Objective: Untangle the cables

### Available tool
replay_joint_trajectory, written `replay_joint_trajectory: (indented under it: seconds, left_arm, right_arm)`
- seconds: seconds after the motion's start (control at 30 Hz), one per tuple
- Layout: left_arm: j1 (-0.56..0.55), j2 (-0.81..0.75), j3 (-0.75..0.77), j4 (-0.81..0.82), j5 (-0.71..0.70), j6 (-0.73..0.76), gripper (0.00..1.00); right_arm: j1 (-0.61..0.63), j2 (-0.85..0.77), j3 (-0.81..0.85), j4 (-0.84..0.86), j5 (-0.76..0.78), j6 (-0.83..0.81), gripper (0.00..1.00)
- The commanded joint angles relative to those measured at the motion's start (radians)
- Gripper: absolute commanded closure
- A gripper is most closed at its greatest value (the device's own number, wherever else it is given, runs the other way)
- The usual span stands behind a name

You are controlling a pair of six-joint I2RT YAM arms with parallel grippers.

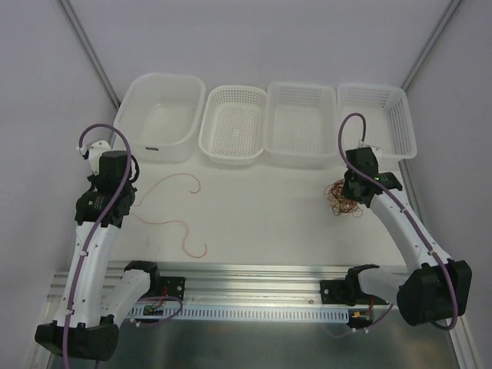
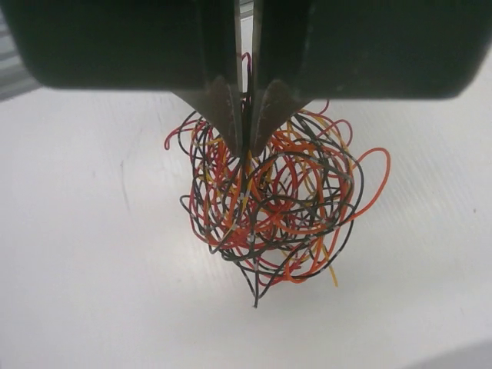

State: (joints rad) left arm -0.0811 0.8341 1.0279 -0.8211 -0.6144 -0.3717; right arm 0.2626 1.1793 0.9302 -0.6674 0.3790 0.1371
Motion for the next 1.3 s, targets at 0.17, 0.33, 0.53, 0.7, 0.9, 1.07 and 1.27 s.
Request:
replay_joint_trajectory:
  seconds: [0.17,0.33,0.53,0.7,0.9,1.07,1.27]
  left_arm:
    - [0.026,0.019,0.067,0.014,0.166,0.037,1.0]
    - [0.026,-0.012,0.099,0.031,0.261,0.054,1.0]
    - [0.026,-0.015,0.253,0.03,0.415,0.097,1.0]
    - [0.026,0.039,0.461,0.03,0.533,0.1,1.0]
    - [0.026,0.189,0.763,0.028,0.591,0.091,1.0]
    - [0.026,0.347,1.05,0.03,0.636,0.056,1.0]
    - [0.026,0.548,1.355,0.077,0.596,0.056,1.0]
  right_arm:
    - [-0.065,-0.096,0.156,-0.098,-0.225,-0.062,0.99]
    - [-0.031,-0.092,0.047,0.012,-0.36,-0.011,0.94]
    - [0.046,0.008,-0.111,0.155,-0.439,0.048,0.79]
    - [0.09,0.057,-0.134,0.181,-0.445,0.049,0.5]
    - [0.107,-0.026,-0.099,0.128,-0.41,0.013,0.12]
    - [0.135,-0.119,-0.076,0.062,-0.356,-0.005,0.03]
    - [0.153,-0.239,-0.073,0.002,-0.402,0.013,0.03]
